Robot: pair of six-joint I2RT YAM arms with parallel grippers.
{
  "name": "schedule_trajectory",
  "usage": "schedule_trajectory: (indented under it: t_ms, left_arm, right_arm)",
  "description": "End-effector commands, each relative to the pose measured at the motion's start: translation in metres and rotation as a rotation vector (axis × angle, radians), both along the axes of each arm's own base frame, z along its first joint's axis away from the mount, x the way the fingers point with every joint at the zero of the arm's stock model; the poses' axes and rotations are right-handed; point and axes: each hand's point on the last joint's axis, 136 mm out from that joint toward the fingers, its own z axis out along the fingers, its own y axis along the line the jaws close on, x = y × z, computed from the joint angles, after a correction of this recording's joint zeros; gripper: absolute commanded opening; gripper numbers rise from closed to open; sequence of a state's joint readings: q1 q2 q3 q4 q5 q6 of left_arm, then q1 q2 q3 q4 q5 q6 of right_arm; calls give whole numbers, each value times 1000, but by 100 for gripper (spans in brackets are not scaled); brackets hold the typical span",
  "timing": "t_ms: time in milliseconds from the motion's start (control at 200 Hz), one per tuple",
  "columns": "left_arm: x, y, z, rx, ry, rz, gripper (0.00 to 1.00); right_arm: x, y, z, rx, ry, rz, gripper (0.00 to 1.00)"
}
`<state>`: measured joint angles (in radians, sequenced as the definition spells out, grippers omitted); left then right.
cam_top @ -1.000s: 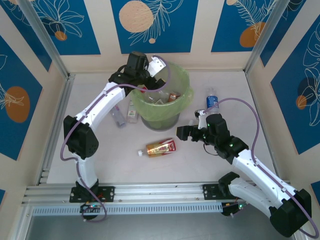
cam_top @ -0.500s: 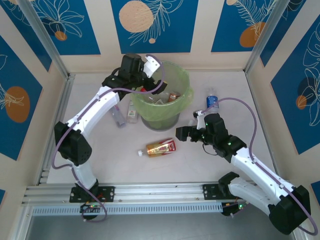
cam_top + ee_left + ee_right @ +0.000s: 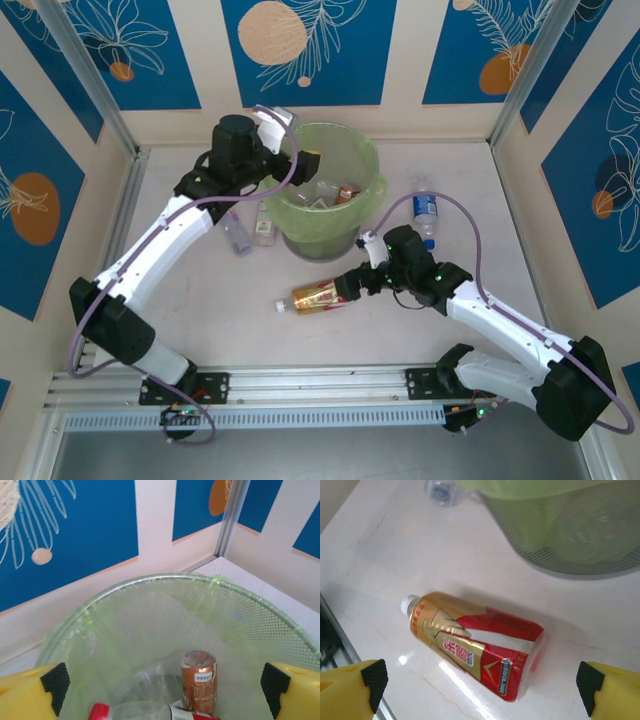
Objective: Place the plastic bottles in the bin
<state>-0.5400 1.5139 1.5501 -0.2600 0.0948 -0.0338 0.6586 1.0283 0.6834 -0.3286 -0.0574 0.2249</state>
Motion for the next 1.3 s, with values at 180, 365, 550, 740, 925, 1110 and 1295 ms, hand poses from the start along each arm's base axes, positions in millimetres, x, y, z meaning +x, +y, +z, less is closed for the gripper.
schedule_trajectory:
  t_ms: [180,365,550,740,925,1110,1295]
  left_arm:
    - [-7,75,5,-43,-9,371,100]
    - [-14,115,-9,-74,29,545,100]
    - [-29,143,-48,-196,149,686,100]
    - [-51,183,-96,-251,243,895,100]
    - [-72,200,-137,-235,334,977,100]
    - [-80,209,-159,-250,367,1025,100]
    - [-77,206,-166,-257,388,1016,100]
  right_arm:
    - [-19,24,6,-120,-131,305,99]
    - [-27,33,-2,-178,-215,470,100]
    - [-41,43,-18,-338,-335,702,100]
    - [-39,59,-41,-481,-375,866,100]
    - [-34,75,-59,-582,-457,1006,100]
    - [-20,84,-75,-669,-574,1086,100]
    - [-9,90,-81,-703,-596,1095,99]
